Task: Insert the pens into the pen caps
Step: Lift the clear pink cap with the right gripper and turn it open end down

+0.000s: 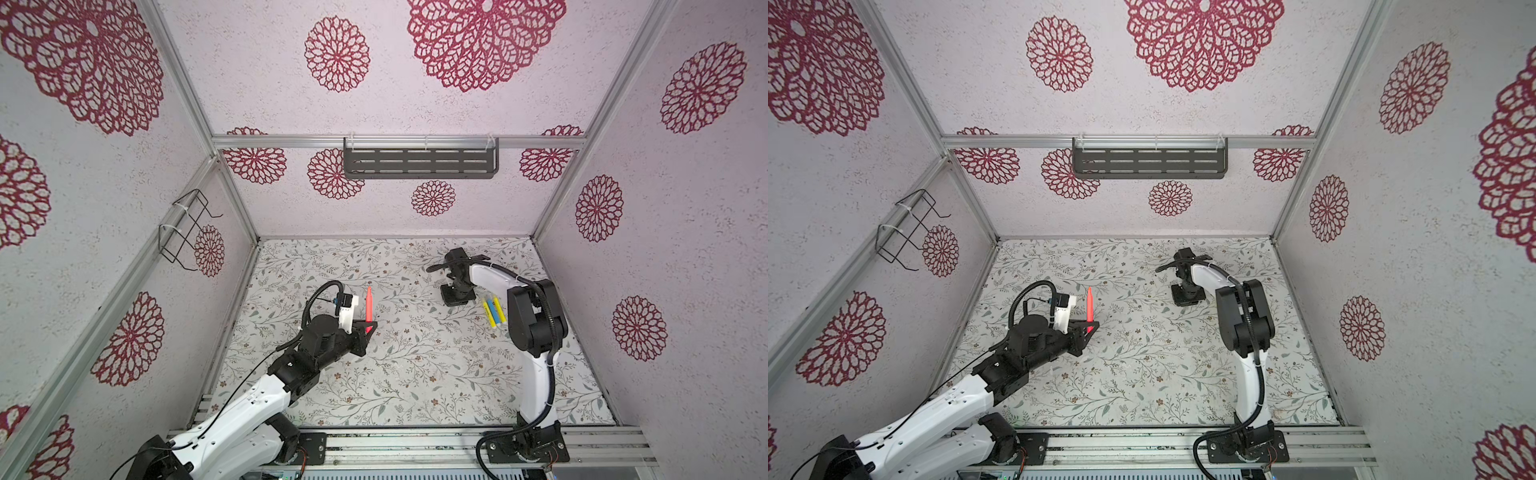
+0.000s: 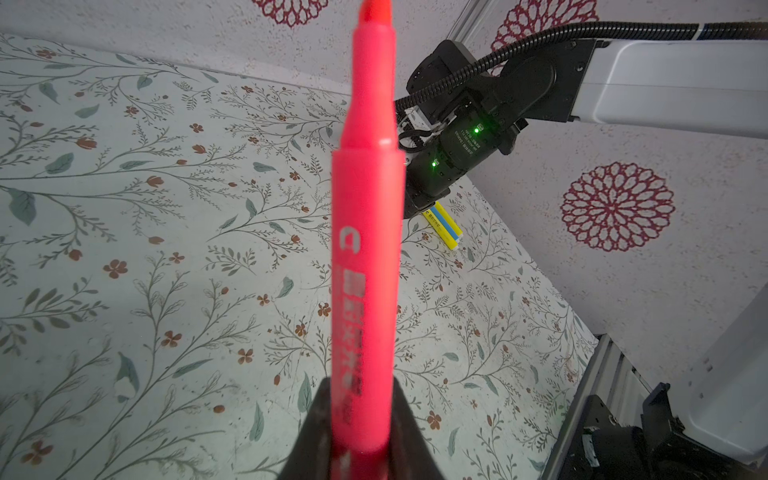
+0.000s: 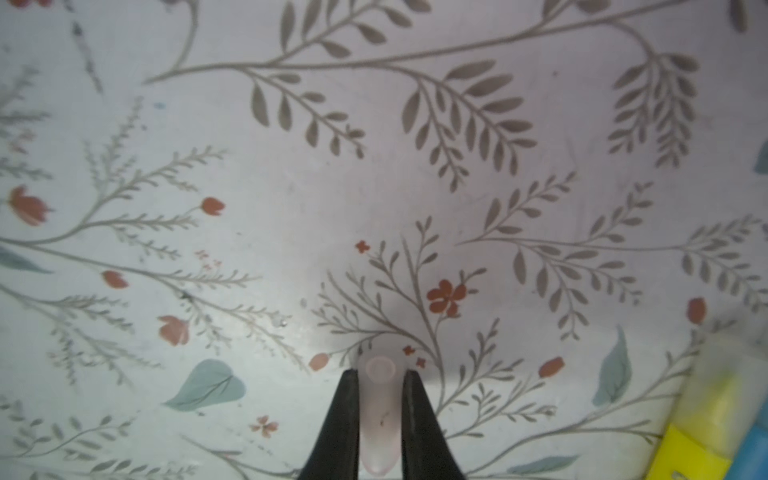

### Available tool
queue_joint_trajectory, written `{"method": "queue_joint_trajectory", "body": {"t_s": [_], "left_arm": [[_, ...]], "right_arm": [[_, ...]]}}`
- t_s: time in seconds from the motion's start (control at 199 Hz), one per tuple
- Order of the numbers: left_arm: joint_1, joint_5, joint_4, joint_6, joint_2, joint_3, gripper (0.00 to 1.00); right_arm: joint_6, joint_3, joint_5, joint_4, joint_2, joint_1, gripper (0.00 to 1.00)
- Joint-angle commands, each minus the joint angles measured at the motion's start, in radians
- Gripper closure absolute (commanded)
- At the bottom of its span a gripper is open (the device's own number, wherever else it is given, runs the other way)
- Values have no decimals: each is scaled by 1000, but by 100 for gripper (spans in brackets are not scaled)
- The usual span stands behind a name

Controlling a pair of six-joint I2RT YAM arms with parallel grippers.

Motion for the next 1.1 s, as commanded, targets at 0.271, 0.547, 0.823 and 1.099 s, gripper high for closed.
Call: {"method": "queue_joint_trajectory", "body": {"t_s": [0.271, 0.547, 0.823, 1.099], "left_arm": [[7, 55, 95, -10, -101, -61, 100], [-39, 98, 216, 16, -6, -29, 100], [-107, 158, 302, 51, 179, 92, 100], [-174, 167, 309, 72, 259, 177, 100]], "right_arm": [[105, -117, -250, 249, -462, 2, 100], [223, -347, -315, 511, -749, 2, 100], [250, -430, -353, 619, -920, 2, 100], [276, -442, -418, 687, -974, 2, 100]]}}
